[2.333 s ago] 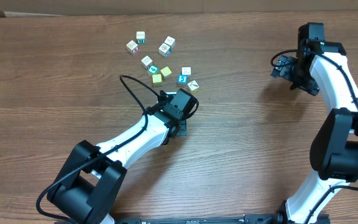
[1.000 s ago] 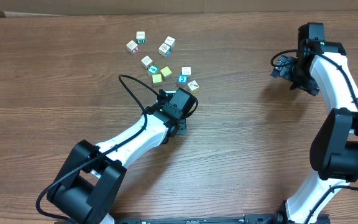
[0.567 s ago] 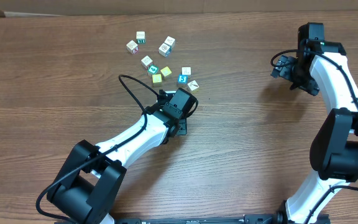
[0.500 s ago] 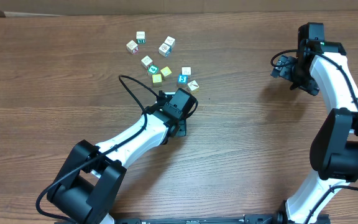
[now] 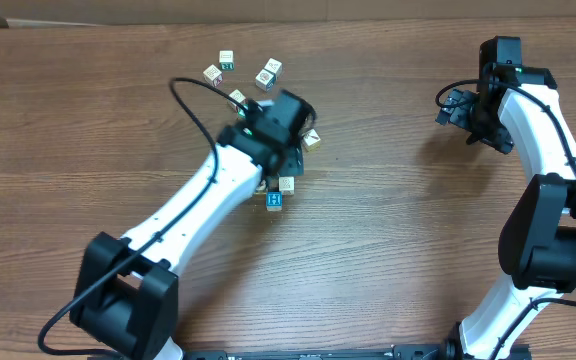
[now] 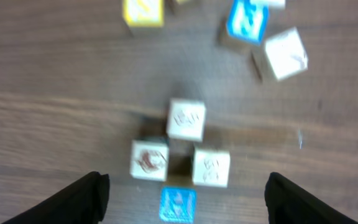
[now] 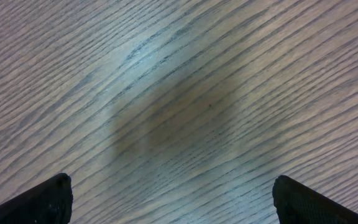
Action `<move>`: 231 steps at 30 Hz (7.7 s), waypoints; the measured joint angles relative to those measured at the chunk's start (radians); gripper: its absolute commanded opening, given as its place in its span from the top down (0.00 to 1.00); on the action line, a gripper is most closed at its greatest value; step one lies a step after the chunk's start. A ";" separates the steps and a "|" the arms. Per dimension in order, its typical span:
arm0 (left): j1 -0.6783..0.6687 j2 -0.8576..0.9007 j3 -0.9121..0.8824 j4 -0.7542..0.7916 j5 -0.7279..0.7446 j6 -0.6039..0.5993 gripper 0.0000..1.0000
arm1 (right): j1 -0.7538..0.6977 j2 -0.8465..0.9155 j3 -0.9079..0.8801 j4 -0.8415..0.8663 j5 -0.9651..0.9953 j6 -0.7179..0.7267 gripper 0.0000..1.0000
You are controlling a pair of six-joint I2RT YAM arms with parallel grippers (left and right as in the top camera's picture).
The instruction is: Form a circle
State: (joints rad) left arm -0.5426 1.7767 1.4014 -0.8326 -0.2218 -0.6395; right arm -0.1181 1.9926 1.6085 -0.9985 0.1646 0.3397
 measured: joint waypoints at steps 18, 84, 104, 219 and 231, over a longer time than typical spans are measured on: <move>0.331 0.000 0.039 -0.039 0.032 0.050 0.70 | 0.000 0.000 0.000 0.000 0.000 0.000 0.00; 0.505 0.000 0.039 -0.074 -0.086 0.093 0.01 | 0.000 0.000 0.000 0.000 0.000 0.001 0.00; 0.505 0.000 0.039 -0.074 -0.086 0.093 0.00 | 0.000 0.000 0.000 0.000 0.000 0.000 0.00; 0.505 -0.695 -0.563 -0.063 -0.086 0.093 0.00 | 0.000 0.000 0.000 0.001 0.000 0.000 0.00; 0.505 -0.694 -0.568 0.125 -0.086 0.093 0.01 | 0.000 0.000 0.000 0.000 0.000 0.000 0.00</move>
State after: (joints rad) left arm -0.0376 1.0824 0.8330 -0.7074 -0.3080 -0.5465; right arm -0.1181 1.9926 1.6085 -0.9981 0.1646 0.3397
